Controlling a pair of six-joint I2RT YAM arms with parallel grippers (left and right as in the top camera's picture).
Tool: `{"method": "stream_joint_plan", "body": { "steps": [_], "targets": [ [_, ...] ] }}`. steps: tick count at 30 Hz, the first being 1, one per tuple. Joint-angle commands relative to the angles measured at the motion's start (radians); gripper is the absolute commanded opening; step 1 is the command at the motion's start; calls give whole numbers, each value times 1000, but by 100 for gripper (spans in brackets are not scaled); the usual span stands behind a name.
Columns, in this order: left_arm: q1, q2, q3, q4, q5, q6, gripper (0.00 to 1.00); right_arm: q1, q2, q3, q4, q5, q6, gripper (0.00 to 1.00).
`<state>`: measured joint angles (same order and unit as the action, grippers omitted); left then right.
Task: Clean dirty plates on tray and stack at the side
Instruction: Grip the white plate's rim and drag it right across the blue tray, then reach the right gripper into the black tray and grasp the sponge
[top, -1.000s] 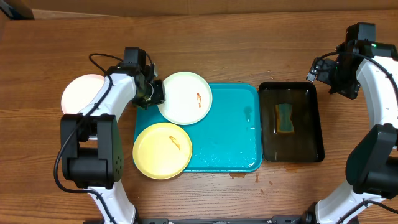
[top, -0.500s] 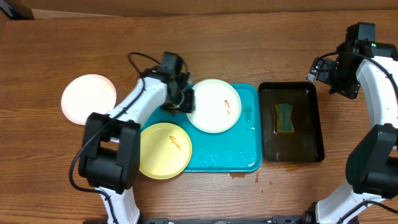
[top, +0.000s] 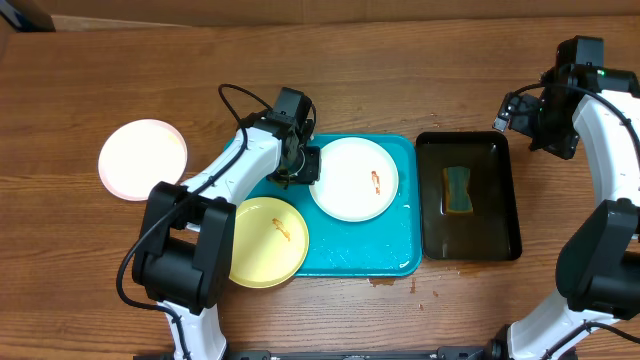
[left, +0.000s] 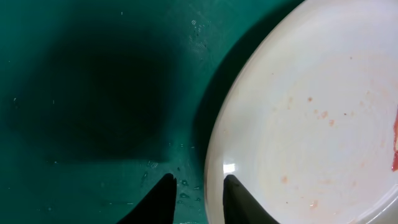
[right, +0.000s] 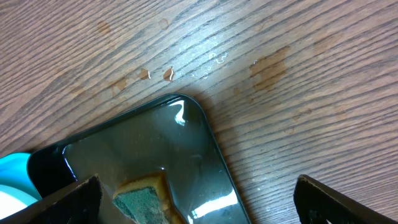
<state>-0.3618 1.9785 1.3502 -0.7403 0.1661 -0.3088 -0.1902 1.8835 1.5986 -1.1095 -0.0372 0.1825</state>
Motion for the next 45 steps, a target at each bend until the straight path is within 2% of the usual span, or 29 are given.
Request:
{"method": "stream_joint_plan", "body": {
  "steps": [1,5,8,12,17,23,24,25,27,33,36,40,42,45],
  "targets": [
    [-23,-22,13,-3,-27,-21,25,-2,-26,9,5,2,1,100],
    [-35,-22,13,-4,-94,-22,25,-2,-26,9,5,2,1,100],
    [-36,-21,13,-2,-96,-34,26,-2,-26,9,5,2,1,100],
    [-36,-20,11,9,-108,-35,20,-2,-26,9,5,2,1,100],
    [-36,-20,8,10,-121,-36,22,-2,-26,9,8,0,1,100],
    [-39,-20,7,18,-117,-36,19,-2,-26,9,-19,-178,-7,100],
    [-39,-20,4,19,-117,-36,18,-1,-26,9,-26,-229,-9,99],
    [-39,-20,0,23,-117,-36,18,3,-26,9,-40,-270,-29,92],
    [-39,-20,-15,40,-117,-36,19,21,-26,9,-82,-321,-87,87],
    [-39,-20,-34,65,-110,-36,22,120,-26,-10,-205,-164,-99,88],
    [-38,-20,-34,69,-110,-36,23,171,-26,-55,-211,-134,-94,86],
    [-39,-20,-34,72,-110,-36,26,232,-26,-147,-145,-28,-56,85],
    [-39,-20,-34,71,-110,-36,27,254,-26,-211,-68,80,20,85],
    [-39,-20,-34,71,-110,-36,27,257,-26,-261,25,106,39,84]
  ]
}}
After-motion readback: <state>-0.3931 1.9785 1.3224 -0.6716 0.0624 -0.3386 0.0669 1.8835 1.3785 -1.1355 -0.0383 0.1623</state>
